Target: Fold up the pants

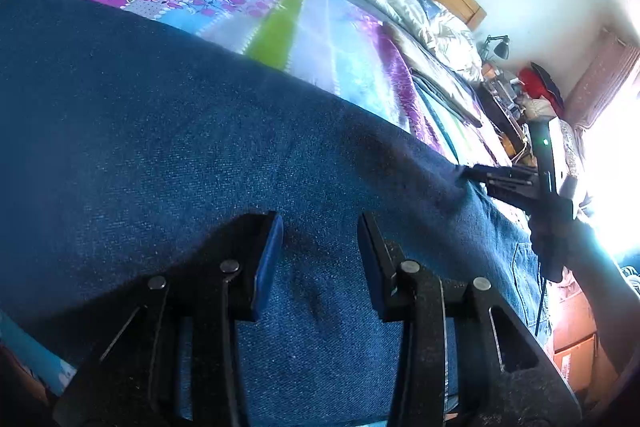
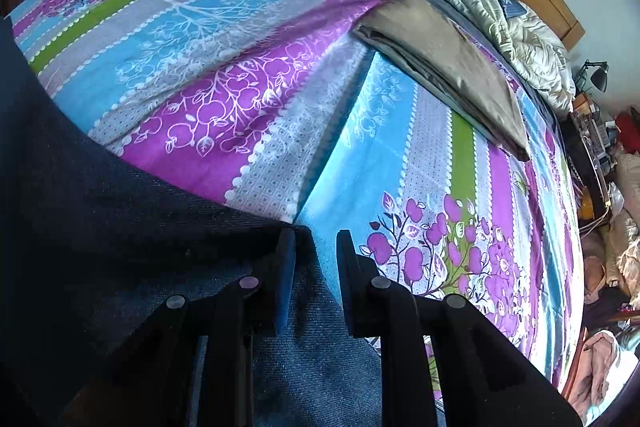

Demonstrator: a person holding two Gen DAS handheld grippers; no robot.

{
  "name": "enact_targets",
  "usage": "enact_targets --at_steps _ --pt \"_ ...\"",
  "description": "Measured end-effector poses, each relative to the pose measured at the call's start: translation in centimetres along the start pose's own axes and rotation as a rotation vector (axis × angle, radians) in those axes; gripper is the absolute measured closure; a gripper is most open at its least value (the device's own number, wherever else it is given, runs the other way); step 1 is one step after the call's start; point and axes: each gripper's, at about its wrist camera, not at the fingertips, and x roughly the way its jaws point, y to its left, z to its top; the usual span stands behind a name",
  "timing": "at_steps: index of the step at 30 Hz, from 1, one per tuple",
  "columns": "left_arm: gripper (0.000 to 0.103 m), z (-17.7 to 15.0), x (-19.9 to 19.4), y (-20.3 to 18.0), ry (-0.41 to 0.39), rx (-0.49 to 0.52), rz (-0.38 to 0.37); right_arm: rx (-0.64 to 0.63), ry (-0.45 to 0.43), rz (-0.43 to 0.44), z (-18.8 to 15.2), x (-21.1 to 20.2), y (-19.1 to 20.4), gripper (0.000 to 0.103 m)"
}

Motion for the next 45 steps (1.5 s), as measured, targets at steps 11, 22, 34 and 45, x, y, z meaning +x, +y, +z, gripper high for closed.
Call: enact_targets --at_steps 11,22,34,45 --pt "0.064 -0.6 0.1 -0.3 -0.014 0.031 0.014 0.116 -0.038 -0.086 -1.3 -2.2 -3.6 0.083" --pt "0.062 -0.5 0.5 -1.1 -0.010 0.043 0.077 0.244 -0.105 0.218 -6.5 -6.3 -0.6 0.083" --pt "0.050 -0.4 2.0 -4.3 0.063 0.203 0.274 0.630 -0.116 0.176 -10.5 -6.8 -6.7 0.088" --pt "0.048 1.0 -5.4 0.6 -0.151 -0.005 0.281 0.377 -0.177 0.372 -10.5 -13.1 6.7 0.069"
